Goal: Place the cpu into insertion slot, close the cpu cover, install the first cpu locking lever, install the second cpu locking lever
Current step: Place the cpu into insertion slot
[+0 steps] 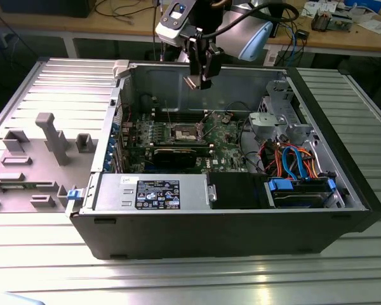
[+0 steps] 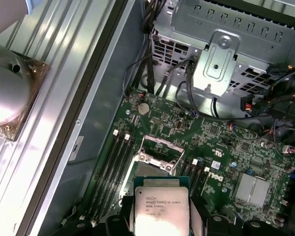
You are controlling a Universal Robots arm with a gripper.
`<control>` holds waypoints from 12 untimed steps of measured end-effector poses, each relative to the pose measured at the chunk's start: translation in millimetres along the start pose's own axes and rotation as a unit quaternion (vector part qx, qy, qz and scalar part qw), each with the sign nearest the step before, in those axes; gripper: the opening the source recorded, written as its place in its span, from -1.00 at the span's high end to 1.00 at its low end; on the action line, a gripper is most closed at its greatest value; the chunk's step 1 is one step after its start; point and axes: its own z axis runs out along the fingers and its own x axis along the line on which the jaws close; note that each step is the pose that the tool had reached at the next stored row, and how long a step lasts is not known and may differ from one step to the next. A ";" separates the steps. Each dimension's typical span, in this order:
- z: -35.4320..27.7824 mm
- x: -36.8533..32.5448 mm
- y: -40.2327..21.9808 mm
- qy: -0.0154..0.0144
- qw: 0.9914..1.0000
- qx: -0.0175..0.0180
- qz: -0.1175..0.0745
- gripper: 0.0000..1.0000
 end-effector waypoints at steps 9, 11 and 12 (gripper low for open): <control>0.2 0.3 -0.9 0.000 1.000 0.000 0.005 -0.07; 0.7 0.3 -0.9 -0.001 1.000 0.000 0.013 -0.07; 0.9 0.3 -1.0 -0.002 1.000 0.000 0.018 -0.07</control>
